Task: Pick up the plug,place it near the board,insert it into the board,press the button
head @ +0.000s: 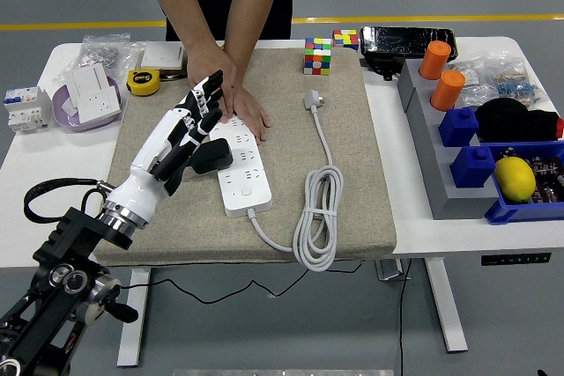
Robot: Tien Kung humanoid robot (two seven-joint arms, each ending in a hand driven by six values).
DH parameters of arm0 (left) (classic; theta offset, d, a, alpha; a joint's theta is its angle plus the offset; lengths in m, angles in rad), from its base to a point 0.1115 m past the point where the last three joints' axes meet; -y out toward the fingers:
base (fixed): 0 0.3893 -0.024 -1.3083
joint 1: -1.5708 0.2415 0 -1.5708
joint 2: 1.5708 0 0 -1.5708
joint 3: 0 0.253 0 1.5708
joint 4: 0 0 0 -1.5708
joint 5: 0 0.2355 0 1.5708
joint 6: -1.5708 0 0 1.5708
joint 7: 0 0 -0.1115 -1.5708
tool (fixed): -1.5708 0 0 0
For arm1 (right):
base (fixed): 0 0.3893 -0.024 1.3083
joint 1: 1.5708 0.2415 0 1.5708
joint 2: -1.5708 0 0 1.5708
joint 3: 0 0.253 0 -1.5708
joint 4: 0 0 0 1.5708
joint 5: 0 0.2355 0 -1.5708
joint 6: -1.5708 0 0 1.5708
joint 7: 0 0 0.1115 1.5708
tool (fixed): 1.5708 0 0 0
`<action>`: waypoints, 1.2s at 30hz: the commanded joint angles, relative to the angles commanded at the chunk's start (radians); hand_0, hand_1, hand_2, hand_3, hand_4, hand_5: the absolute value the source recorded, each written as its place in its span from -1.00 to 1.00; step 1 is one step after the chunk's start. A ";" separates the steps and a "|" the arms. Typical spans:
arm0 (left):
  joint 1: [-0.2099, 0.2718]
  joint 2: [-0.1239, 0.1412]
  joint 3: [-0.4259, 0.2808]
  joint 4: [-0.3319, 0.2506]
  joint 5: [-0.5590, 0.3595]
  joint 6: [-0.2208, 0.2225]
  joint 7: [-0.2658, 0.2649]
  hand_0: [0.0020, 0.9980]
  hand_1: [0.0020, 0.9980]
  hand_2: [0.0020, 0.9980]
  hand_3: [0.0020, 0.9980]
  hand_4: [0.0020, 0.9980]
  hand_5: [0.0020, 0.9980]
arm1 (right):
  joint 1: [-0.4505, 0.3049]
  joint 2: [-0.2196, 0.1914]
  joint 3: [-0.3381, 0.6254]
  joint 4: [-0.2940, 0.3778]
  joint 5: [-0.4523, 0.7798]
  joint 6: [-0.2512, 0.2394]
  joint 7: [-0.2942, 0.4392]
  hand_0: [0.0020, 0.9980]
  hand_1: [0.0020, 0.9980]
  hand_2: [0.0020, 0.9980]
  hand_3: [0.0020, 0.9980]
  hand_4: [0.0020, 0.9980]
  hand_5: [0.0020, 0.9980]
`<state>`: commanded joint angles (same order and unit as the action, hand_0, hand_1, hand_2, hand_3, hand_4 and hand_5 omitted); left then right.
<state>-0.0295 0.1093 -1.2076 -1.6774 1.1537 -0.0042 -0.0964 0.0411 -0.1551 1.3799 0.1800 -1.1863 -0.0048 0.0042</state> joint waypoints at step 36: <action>-0.213 0.141 0.222 0.184 0.890 -0.126 0.187 -0.72 -0.92 -0.70 0.71 0.04 -1.00 | 0.010 -0.004 -0.005 0.000 0.007 -0.001 0.000 0.74 0.60 0.56 0.65 1.00 1.00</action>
<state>-0.2423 0.2501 -0.9853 -1.4935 2.0432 -0.1299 0.0909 0.0506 -0.1593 1.3753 0.1800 -1.1794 -0.0054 0.0042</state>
